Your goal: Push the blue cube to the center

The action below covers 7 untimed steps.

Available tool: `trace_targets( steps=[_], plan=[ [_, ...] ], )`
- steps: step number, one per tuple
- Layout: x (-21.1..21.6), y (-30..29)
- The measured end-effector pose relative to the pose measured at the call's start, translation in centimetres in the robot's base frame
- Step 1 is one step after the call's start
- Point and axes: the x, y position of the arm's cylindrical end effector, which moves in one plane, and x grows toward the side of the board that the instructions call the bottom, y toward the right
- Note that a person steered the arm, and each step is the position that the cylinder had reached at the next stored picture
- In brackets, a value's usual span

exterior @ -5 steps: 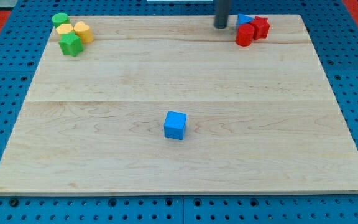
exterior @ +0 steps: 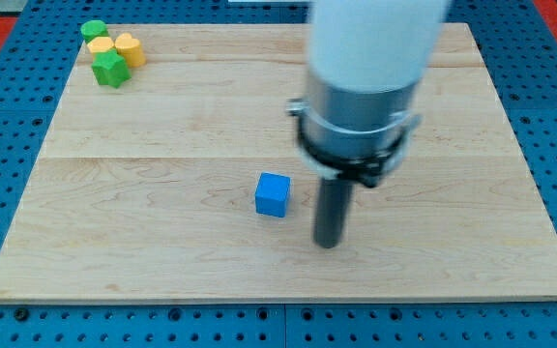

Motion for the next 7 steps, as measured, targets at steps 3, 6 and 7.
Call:
trace_targets(
  steps=[3,6,7],
  plan=[
    [-4.9,-4.4],
    [-11.2,-4.3],
    [-12.9,-4.2]
  ],
)
